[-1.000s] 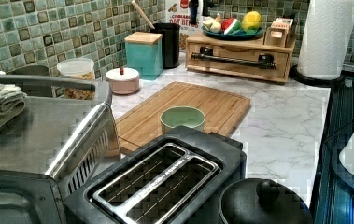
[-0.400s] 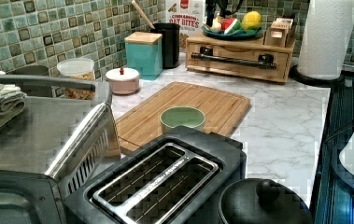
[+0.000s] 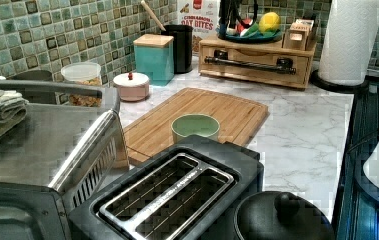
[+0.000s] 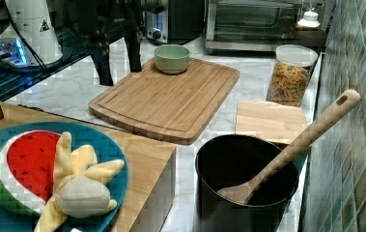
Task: Open the drawer.
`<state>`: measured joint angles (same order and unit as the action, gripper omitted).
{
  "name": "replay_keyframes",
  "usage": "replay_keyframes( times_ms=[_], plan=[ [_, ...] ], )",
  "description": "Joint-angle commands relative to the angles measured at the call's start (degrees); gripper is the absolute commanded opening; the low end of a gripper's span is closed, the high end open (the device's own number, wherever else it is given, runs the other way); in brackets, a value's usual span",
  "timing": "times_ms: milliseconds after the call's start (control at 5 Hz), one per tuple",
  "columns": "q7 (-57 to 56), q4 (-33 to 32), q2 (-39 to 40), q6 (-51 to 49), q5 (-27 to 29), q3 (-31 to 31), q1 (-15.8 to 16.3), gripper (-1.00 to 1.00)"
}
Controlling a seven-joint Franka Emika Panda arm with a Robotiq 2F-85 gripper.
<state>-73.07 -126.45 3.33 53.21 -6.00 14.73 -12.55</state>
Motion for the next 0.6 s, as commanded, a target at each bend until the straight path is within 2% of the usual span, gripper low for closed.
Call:
replay_keyframes(
  times_ms=[200, 400, 600],
  plan=[
    [-8.75, 1.56, 7.53, 1.61, 1.44, 2.75, -4.23, 1.0],
    [-6.11, -0.46, 7.97, 5.16, 0.54, 2.84, -4.27, 1.0],
    [-2.73, -4.22, 8.07, 10.52, 2.07, 3.33, -3.0, 1.0]
  ],
)
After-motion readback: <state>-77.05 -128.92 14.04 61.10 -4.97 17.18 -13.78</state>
